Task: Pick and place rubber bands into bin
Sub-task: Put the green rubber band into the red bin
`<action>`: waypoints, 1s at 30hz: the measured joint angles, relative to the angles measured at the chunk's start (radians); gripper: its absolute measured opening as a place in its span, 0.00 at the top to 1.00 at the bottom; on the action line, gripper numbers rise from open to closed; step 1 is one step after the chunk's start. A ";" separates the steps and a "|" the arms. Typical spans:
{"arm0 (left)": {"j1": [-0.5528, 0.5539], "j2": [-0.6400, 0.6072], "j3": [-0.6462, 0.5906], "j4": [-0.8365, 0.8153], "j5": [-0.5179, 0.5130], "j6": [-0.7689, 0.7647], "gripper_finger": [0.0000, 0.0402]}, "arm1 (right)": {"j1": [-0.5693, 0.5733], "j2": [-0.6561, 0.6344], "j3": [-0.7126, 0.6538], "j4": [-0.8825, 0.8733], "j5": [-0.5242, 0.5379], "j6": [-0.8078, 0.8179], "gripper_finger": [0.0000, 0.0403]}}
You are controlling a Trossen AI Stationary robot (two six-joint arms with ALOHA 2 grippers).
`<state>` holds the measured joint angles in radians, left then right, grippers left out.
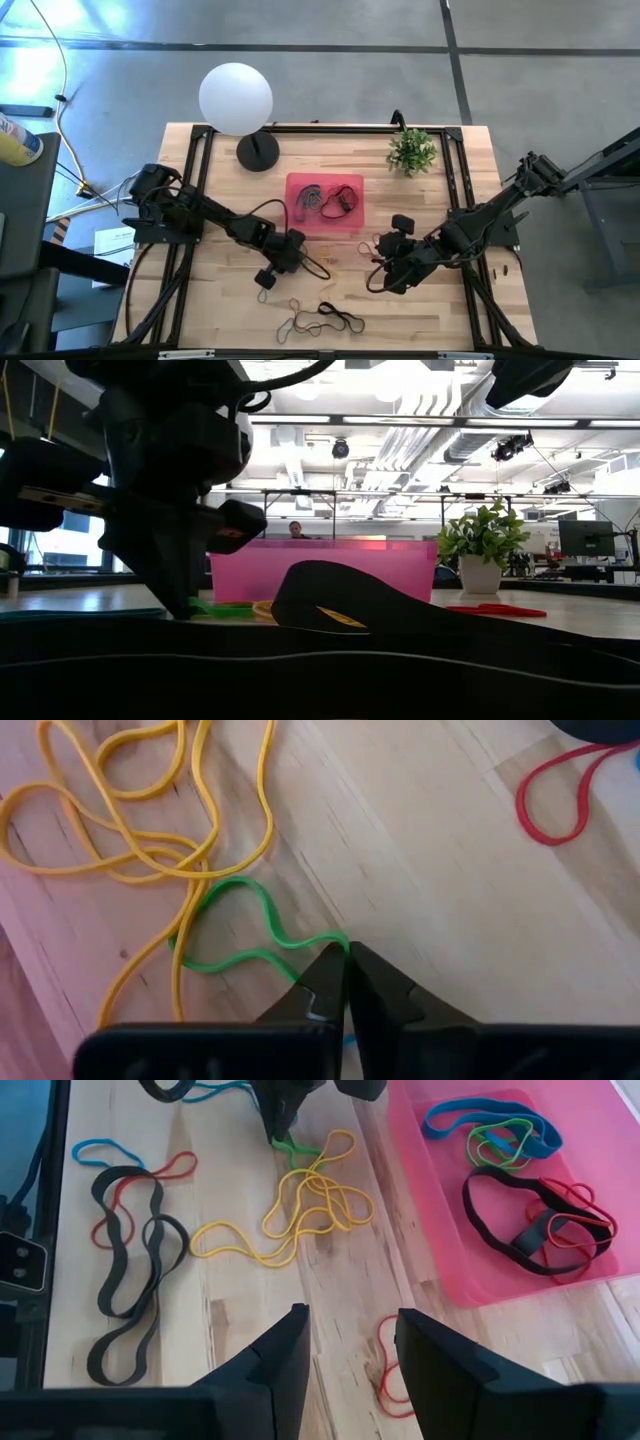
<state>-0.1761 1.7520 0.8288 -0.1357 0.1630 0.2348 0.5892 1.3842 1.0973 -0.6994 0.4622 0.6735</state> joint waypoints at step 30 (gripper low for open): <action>0.283 -0.066 0.559 -0.575 -0.041 0.508 1.00 | 0.000 0.001 0.000 -0.056 0.045 0.026 0.65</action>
<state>0.1069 1.6859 1.3880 -0.7103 0.1219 0.7430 0.5888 1.3849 1.0973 -0.7559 0.5072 0.6994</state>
